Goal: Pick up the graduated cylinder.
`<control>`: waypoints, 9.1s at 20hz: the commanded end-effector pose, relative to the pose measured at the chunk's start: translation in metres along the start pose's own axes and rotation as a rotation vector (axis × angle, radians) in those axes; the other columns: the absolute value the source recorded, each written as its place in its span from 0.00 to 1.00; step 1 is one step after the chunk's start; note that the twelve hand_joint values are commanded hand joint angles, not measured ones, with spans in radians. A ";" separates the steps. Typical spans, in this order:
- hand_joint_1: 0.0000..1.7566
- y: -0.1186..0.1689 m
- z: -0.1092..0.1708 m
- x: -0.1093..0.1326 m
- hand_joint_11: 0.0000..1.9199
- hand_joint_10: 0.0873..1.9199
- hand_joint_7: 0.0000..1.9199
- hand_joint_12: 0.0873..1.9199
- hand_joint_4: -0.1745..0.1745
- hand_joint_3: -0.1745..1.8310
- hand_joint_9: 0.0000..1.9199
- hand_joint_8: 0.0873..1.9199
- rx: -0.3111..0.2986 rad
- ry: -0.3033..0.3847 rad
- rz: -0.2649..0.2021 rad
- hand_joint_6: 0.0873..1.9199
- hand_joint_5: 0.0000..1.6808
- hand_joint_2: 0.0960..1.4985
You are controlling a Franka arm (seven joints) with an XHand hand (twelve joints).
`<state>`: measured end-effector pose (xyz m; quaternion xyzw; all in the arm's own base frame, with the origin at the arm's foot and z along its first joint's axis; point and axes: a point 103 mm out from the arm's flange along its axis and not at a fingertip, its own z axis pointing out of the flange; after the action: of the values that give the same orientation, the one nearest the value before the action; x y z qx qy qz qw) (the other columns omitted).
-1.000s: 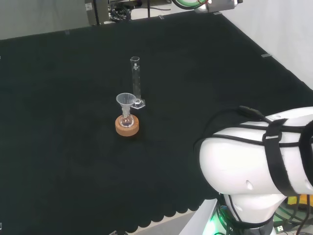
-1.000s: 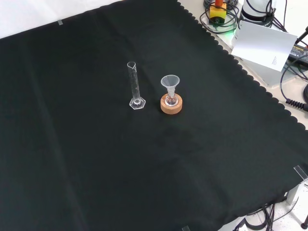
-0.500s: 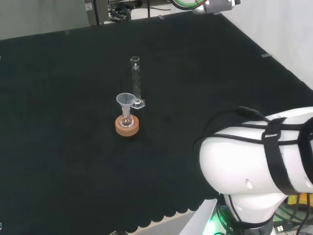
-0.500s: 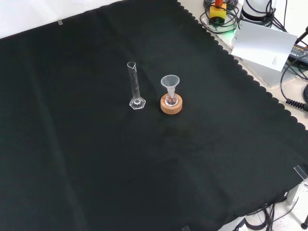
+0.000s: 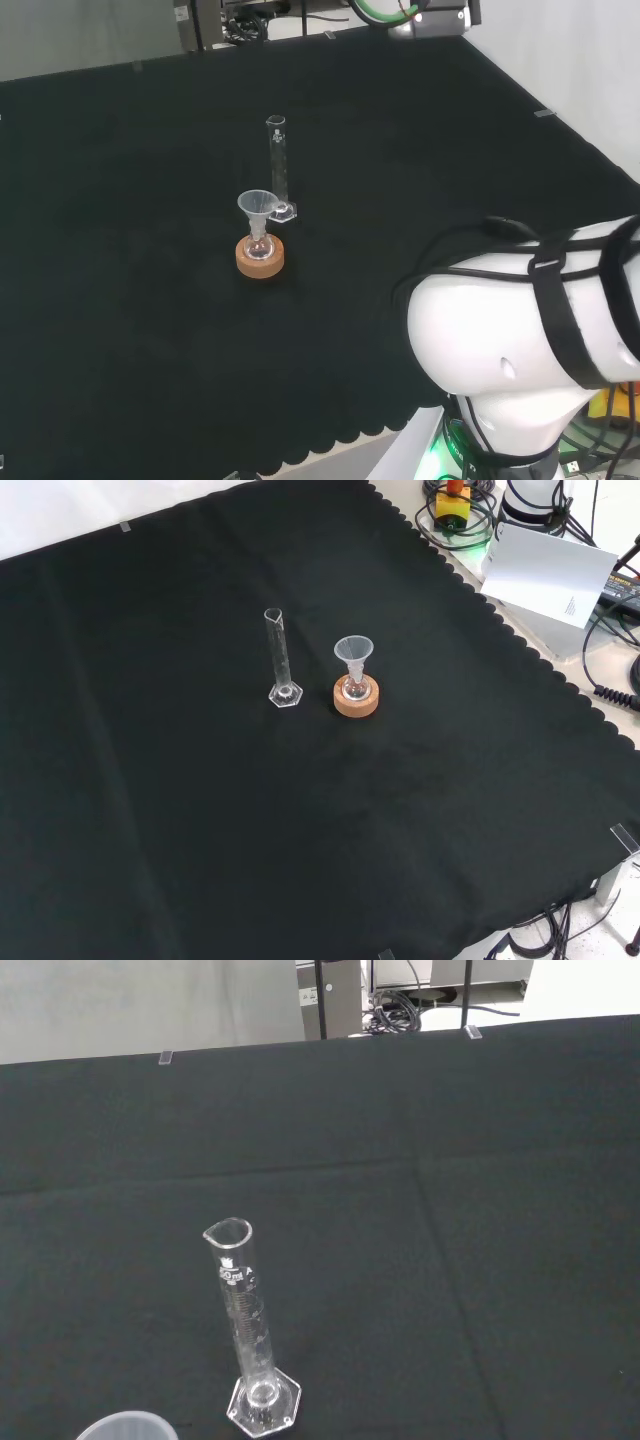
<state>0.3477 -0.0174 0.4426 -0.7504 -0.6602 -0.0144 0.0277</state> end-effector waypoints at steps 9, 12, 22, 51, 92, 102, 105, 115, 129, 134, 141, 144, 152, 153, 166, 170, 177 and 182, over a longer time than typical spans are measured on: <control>0.16 0.120 0.145 -0.042 0.00 0.34 0.00 0.73 0.44 0.23 0.08 0.22 0.017 0.197 -0.171 0.00 0.11 0.76; 0.18 0.126 0.169 -0.038 0.01 0.34 0.01 0.73 0.43 0.23 0.10 0.24 0.033 0.213 -0.203 0.00 0.11 0.74; 0.26 0.122 0.231 -0.041 0.09 0.33 0.07 0.71 0.39 0.22 0.18 0.29 0.065 0.319 -0.302 0.00 0.16 0.67; 0.44 0.117 0.323 -0.037 0.16 0.28 0.17 0.68 0.35 0.28 0.28 0.31 0.080 0.507 -0.414 0.00 0.28 0.52; 0.55 0.157 0.386 0.028 0.24 0.25 0.23 0.64 0.38 0.37 0.35 0.29 0.012 0.932 -0.491 0.01 0.37 0.41; 0.57 0.160 0.383 0.037 0.32 0.22 0.25 0.59 0.38 0.37 0.39 0.30 -0.009 0.952 -0.510 0.07 0.39 0.41; 0.58 0.161 0.381 0.038 0.38 0.19 0.28 0.55 0.39 0.37 0.44 0.29 -0.017 0.948 -0.512 0.16 0.41 0.41; 0.61 0.161 0.382 0.041 0.50 0.12 0.35 0.47 0.42 0.36 0.54 0.29 -0.023 0.962 -0.511 0.26 0.44 0.44; 0.62 0.161 0.382 0.044 0.53 0.08 0.38 0.45 0.47 0.36 0.58 0.29 -0.017 0.961 -0.519 0.31 0.40 0.45; 0.62 0.161 0.384 0.044 0.54 0.06 0.42 0.45 0.50 0.36 0.60 0.29 -0.022 0.957 -0.515 0.29 0.47 0.48; 0.63 0.161 0.380 0.042 0.60 0.04 0.49 0.41 0.43 0.29 0.64 0.28 -0.042 0.936 -0.499 0.36 0.53 0.59; 0.62 0.160 0.373 0.040 0.66 0.03 0.54 0.38 0.40 0.13 0.68 0.25 -0.060 0.850 -0.479 0.51 0.56 0.71; 0.65 0.162 0.350 0.037 0.76 0.00 0.70 0.30 0.12 0.08 0.79 0.12 -0.025 0.597 -0.509 0.46 0.63 0.71; 0.65 0.162 0.347 0.037 0.77 0.00 0.71 0.29 0.11 0.08 0.79 0.11 -0.016 0.577 -0.519 0.46 0.63 0.71; 0.66 0.147 0.309 0.003 0.77 0.00 0.74 0.28 0.07 0.05 0.80 0.06 0.048 0.475 -0.572 0.45 0.63 0.73; 0.66 0.127 0.299 -0.010 0.77 0.00 0.74 0.28 0.07 0.05 0.80 0.06 0.078 0.451 -0.579 0.44 0.63 0.73; 0.66 0.093 0.288 -0.025 0.77 0.00 0.73 0.28 0.07 0.05 0.80 0.06 0.126 0.430 -0.595 0.44 0.63 0.73; 0.66 0.071 0.281 -0.027 0.77 0.00 0.73 0.28 0.07 0.05 0.80 0.05 0.162 0.391 -0.618 0.44 0.63 0.73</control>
<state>0.4389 -0.0358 0.1521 -0.5066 -0.8250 -0.1476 0.2025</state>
